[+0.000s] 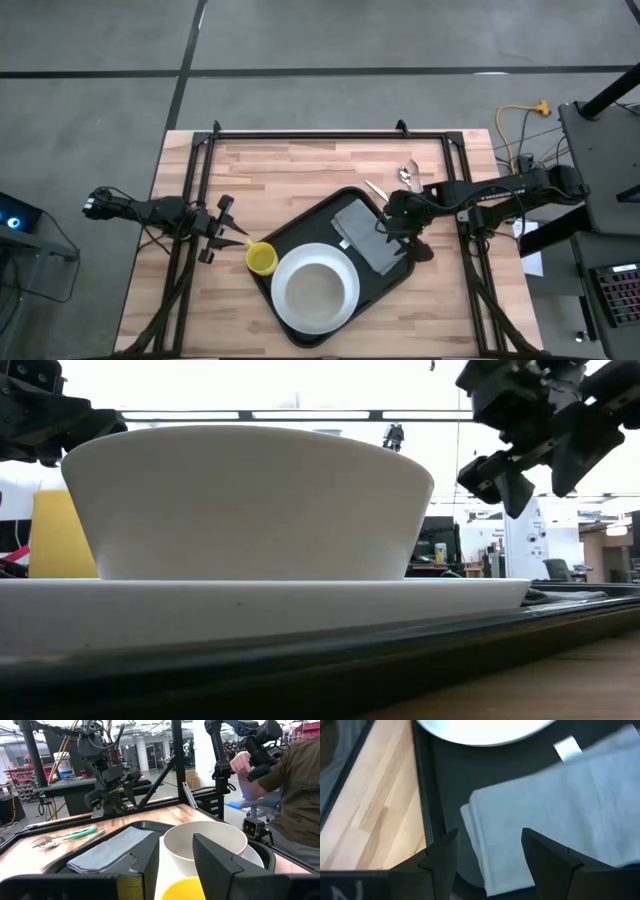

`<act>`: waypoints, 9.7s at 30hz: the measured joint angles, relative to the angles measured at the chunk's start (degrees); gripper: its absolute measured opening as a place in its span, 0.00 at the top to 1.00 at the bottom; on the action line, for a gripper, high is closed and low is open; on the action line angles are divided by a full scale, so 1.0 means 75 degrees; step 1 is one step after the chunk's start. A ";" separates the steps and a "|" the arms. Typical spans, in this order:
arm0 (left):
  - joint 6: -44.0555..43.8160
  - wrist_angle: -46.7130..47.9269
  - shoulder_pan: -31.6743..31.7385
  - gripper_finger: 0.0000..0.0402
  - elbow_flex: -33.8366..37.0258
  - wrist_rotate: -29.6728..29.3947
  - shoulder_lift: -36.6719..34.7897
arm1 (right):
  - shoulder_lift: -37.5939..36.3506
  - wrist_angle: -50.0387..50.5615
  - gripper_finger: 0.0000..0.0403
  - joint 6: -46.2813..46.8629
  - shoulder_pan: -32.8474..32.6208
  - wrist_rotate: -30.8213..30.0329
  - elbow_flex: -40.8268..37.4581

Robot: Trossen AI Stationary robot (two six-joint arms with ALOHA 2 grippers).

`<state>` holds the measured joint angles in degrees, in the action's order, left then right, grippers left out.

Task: Set up tray
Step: Put the light blue fork on the gray napkin

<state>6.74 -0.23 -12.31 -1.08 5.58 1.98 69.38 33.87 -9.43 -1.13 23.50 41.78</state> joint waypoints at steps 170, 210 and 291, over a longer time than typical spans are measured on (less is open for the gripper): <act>0.0000 0.0000 0.0003 0.74 0.0000 0.0000 -0.0003 | 0.2764 0.0495 0.48 0.4854 0.7085 -0.3786 0.0793; 0.0000 0.0003 0.0002 0.74 0.0000 0.0000 0.0000 | 0.2764 0.1969 0.48 0.4360 0.6980 -0.5070 0.0903; 0.0001 0.0002 0.0000 0.74 -0.0001 0.0000 -0.0002 | 0.2260 0.1558 0.82 0.5095 0.6324 -0.3821 -0.0210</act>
<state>6.75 -0.21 -12.32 -1.09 5.58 1.96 86.33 45.56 28.78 46.30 -5.16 40.21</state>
